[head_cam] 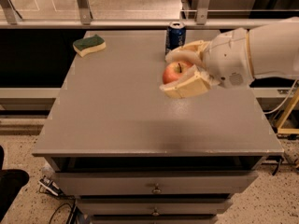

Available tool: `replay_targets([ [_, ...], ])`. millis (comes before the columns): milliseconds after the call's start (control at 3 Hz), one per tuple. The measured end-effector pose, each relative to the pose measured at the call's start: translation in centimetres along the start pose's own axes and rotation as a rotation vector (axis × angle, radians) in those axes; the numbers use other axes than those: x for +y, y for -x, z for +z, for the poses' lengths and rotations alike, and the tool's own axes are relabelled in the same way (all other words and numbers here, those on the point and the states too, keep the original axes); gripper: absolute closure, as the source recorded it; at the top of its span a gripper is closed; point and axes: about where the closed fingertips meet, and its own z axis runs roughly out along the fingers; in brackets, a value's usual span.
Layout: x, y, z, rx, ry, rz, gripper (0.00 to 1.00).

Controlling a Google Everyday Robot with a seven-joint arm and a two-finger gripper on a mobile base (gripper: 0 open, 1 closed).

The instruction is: Move apple near sponge

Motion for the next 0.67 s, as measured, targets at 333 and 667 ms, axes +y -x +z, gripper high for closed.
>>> replay_targets([
  [333,-2.2,5.6,1.7,-0.021,-0.012,-0.061,1.00],
  [667,-5.1,10.2,4.7,-0.041,-0.001,-0.099,1.00],
])
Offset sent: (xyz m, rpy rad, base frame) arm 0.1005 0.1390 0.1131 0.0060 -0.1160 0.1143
